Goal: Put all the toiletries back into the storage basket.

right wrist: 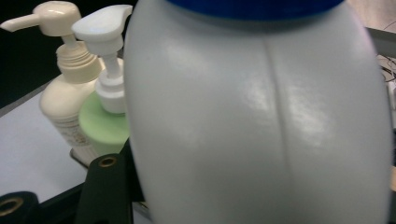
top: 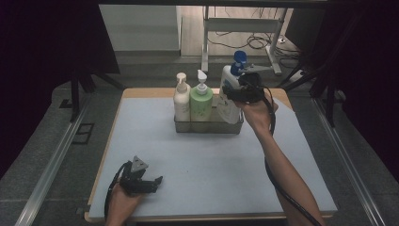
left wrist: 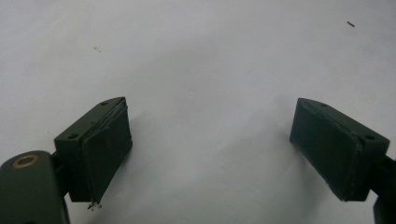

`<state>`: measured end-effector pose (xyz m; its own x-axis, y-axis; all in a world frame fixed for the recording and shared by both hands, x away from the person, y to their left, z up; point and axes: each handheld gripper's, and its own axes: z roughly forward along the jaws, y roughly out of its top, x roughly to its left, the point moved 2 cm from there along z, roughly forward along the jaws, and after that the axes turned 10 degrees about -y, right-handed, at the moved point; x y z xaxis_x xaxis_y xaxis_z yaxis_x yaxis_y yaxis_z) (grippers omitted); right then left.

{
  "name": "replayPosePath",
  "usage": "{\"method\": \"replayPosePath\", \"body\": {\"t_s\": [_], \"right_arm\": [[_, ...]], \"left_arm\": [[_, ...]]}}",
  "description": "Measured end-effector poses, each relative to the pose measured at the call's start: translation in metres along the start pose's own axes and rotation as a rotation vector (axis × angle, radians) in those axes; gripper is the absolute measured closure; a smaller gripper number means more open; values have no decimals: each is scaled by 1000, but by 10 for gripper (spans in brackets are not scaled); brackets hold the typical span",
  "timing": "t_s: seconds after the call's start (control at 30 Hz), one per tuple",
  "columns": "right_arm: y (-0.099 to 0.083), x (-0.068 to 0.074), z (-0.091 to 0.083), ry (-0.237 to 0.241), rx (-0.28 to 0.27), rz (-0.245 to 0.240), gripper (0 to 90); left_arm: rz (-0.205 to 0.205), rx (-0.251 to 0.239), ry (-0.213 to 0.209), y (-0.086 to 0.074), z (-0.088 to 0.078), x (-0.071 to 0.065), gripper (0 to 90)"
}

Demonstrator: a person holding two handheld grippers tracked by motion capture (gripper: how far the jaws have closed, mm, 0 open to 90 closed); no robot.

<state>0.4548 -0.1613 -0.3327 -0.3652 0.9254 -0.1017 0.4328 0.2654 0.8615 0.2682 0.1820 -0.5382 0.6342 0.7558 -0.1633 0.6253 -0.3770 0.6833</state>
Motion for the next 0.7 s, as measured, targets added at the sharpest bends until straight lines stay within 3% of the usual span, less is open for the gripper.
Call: {"method": "replayPosePath", "body": {"t_s": [0.7], "right_arm": [[-7,0,42,-43,17,17,404]], "left_arm": [[-1,0,1,0,0,0,122]]}}
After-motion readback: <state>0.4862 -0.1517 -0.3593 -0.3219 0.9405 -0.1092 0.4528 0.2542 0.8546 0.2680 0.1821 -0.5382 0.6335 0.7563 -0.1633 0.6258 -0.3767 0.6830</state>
